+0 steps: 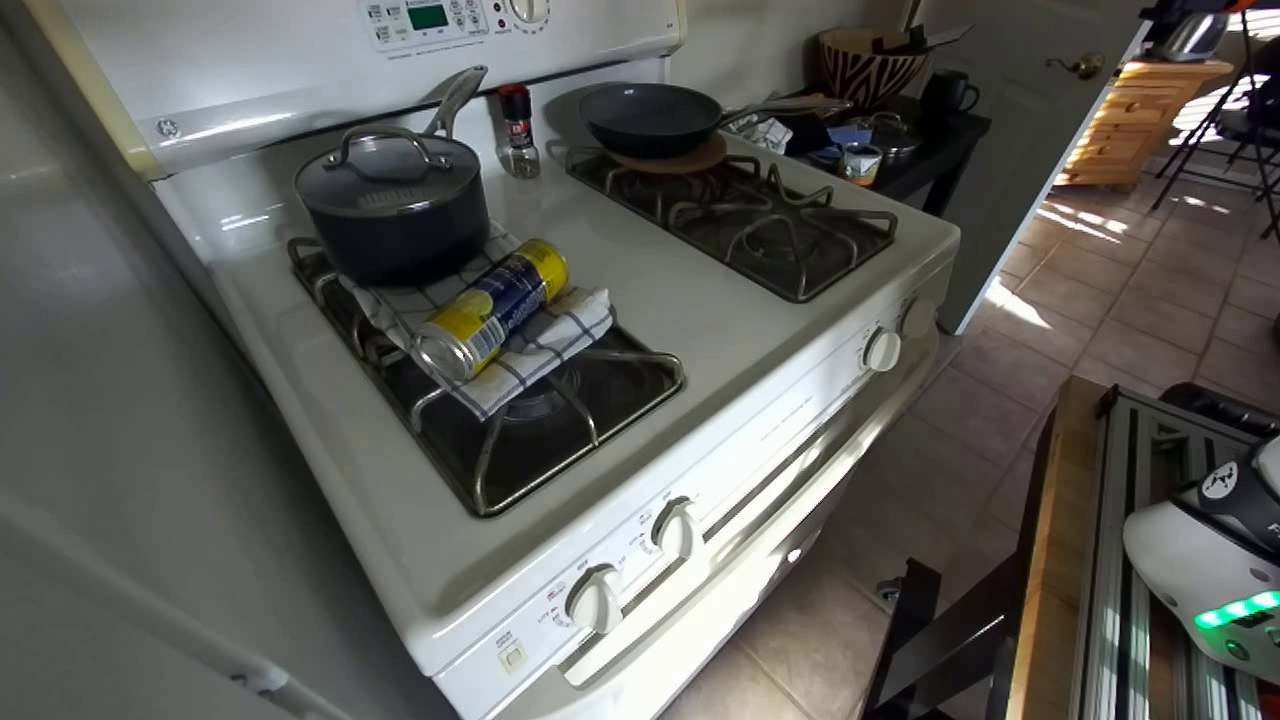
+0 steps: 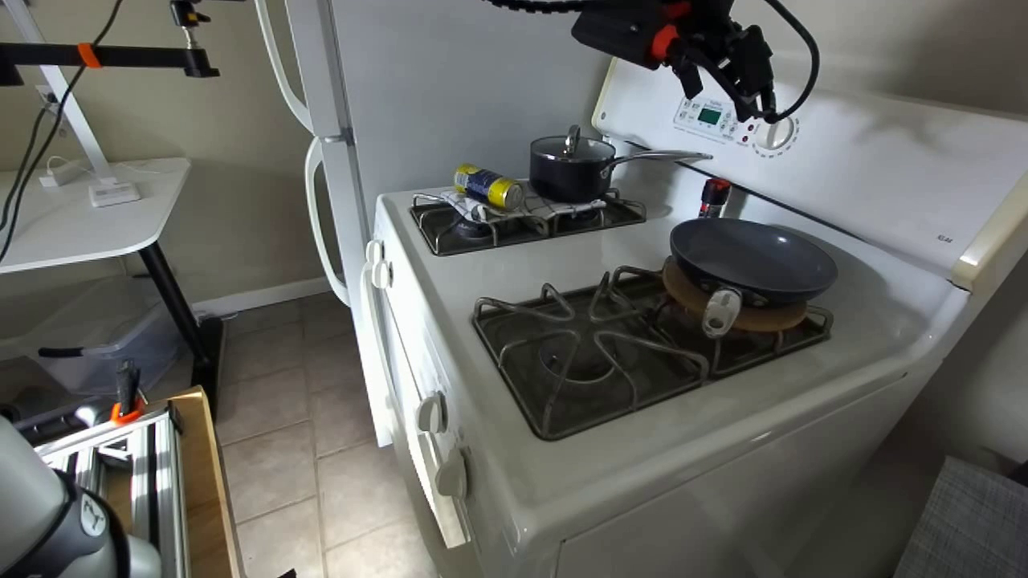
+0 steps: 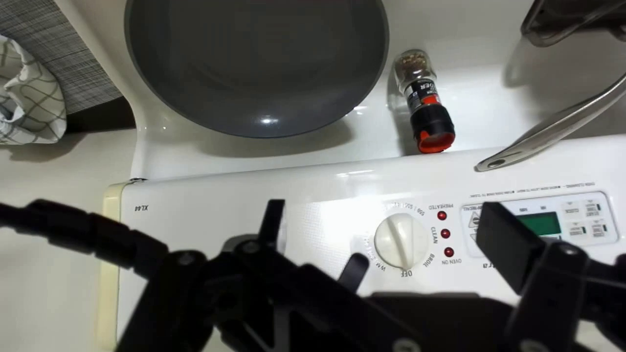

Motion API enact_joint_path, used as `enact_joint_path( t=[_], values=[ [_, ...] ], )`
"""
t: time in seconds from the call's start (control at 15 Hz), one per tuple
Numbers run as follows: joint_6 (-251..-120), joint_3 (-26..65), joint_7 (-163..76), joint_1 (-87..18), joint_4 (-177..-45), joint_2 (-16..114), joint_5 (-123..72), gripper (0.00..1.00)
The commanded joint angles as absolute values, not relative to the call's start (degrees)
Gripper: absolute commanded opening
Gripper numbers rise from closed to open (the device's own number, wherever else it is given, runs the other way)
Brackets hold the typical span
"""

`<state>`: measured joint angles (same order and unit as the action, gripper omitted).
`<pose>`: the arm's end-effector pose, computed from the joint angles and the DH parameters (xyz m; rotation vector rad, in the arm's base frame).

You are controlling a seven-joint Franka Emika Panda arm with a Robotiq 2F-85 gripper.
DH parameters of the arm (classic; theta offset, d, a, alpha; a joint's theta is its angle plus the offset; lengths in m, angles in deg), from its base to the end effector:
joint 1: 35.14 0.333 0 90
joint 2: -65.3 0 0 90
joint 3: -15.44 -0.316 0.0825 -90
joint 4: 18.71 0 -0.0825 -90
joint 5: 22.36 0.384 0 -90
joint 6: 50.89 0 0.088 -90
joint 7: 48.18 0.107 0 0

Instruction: Shift the spice bottle to the bottom-left corner of the stove

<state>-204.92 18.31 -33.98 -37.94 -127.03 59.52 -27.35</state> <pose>0.6315 -0.0587 0.5320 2.9073 -0.4101 1.0710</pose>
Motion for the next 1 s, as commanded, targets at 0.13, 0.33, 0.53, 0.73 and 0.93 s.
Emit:
enact_joint_path(
  t=[0.13,0.33,0.53,0.73,0.93],
  values=[
    [-205.8,18.9,-31.5,-35.6,-120.8,51.2,-31.1,1.00],
    [-200.3,19.8,-32.8,-33.5,-114.9,45.2,-34.1,1.00],
    [-193.0,19.6,-35.5,-32.2,-109.0,40.0,-34.5,1.00],
    [-194.7,20.2,-36.2,-31.3,-103.4,35.4,-36.1,1.00],
    [-199.7,19.4,-36.2,-31.8,-97.8,30.3,-33.4,1.00]
  ],
)
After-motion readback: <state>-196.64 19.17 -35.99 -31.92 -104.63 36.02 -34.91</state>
